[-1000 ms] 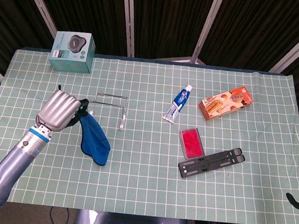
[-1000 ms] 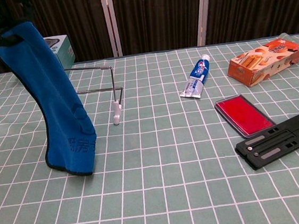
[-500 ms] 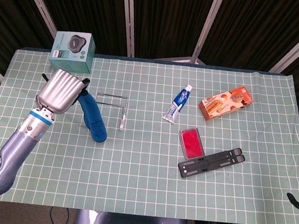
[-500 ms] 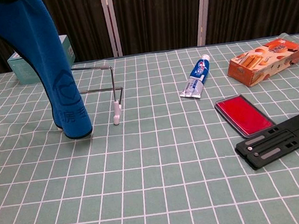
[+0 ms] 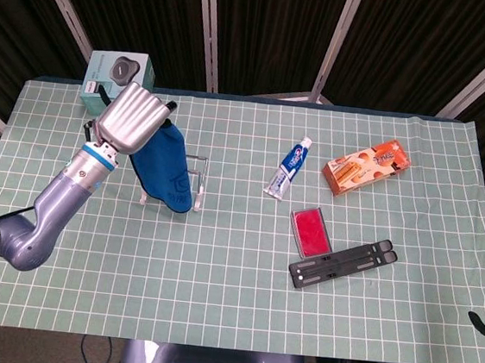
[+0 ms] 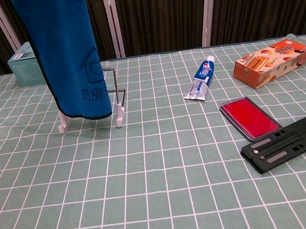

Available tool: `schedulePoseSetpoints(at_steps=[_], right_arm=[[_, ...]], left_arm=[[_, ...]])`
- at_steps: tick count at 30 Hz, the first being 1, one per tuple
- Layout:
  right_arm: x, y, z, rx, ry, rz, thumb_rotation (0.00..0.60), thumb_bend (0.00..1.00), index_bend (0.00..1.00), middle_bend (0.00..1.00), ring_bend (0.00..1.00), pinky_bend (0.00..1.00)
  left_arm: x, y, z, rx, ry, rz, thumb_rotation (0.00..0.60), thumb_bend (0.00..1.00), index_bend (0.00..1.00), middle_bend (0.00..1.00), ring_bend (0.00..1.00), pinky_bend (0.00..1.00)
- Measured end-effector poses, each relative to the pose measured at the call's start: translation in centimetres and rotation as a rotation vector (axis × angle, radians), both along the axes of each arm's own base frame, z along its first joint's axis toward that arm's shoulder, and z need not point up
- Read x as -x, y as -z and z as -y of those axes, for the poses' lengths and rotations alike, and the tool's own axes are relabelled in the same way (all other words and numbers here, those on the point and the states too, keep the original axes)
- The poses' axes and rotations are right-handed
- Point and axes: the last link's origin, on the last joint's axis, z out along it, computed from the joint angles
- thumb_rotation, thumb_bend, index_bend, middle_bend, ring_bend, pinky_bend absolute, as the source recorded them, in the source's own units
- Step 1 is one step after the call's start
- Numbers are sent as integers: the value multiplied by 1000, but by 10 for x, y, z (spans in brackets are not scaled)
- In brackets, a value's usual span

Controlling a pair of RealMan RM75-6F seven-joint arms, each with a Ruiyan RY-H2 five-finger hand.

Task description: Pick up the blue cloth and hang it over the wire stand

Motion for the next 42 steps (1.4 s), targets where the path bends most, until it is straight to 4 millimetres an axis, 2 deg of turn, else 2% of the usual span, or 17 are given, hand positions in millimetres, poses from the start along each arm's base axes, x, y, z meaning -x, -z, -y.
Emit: schedulePoseSetpoints(at_steps=[5,14,23,28,30,32,33,34,36,42], right_arm=[[4,0,1,2,18,-4,600,0,0,0,0,0],[9,2,4,-3,46,-14,600,0,0,0,0,0],[16,4,8,-5,86,-14,600,0,0,0,0,0],[22,5,11,-10,111,-17,600,0,0,0,0,0],[23,6,12,-12,117,-18,600,0,0,0,0,0],[24,6,13,-15,122,-20,600,0,0,0,0,0],[24,7,13,-15,124,-21,600,0,0,0,0,0],[25,7,13,-15,126,-22,600,0,0,0,0,0],[25,7,14,-14,129,-21,600,0,0,0,0,0],[25,9,13,-16,128,-19,600,0,0,0,0,0]], left_arm=[[-6,13,-15,5,18,-27,600,705,902,978,947,1000],[4,35,-35,49,-50,7,600,704,910,976,947,1000],[19,56,-59,67,-134,31,600,704,910,970,938,1000],[34,74,-69,119,-229,83,600,705,887,965,933,1000],[41,82,-72,146,-271,116,600,616,686,955,929,1000],[46,89,-74,166,-300,139,600,400,331,936,927,1000],[48,92,-74,177,-317,152,600,243,128,923,926,1000],[50,95,-75,185,-330,164,600,148,29,914,926,1000],[53,101,-75,215,-364,194,600,88,0,898,926,1000],[55,111,-73,297,-423,275,600,78,0,830,926,1000]])
